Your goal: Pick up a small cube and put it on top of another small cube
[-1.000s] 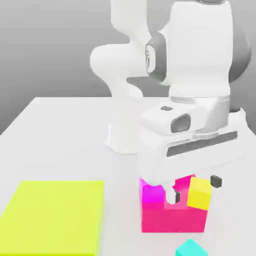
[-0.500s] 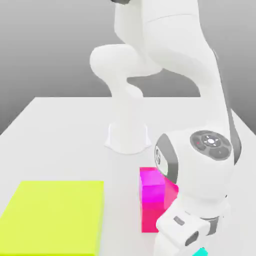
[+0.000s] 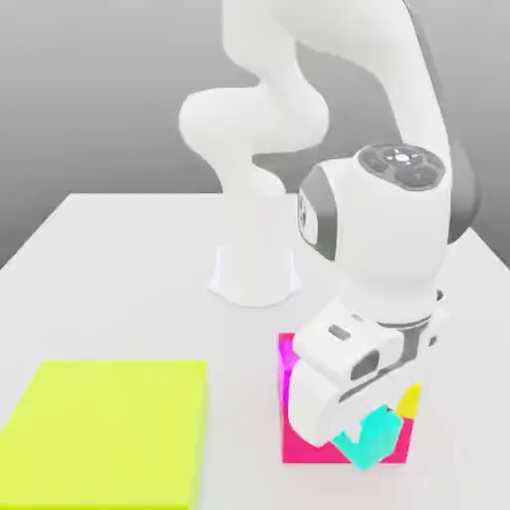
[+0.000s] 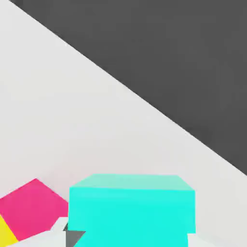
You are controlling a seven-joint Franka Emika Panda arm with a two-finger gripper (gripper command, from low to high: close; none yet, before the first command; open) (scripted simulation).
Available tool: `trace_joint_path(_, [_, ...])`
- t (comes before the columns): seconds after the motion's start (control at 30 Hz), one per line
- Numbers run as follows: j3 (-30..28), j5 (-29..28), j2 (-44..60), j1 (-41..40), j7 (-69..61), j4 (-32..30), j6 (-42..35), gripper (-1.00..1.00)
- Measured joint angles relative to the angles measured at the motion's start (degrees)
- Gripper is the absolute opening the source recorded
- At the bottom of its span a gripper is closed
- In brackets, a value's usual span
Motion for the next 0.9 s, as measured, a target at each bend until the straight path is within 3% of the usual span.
trace_joint_path(0.27, [0.4, 5.4, -16.6, 2.8, -4.4, -11.3, -5.8, -1.0])
trace_joint_path(0.63, [5.7, 5.7, -39.0, 8.8, -5.1, -25.1, -13.1, -1.0])
trace_joint_path(0.83, [7.5, 6.2, -30.6, 8.8, -5.1, -29.0, -0.7, -1.0])
trace_joint_path(0.87, [7.7, 6.3, -29.4, 8.7, -5.0, -29.3, 0.8, 1.0])
trace_joint_path(0.9, [7.7, 6.3, -29.4, 8.7, -5.0, -29.3, 0.8, 1.0])
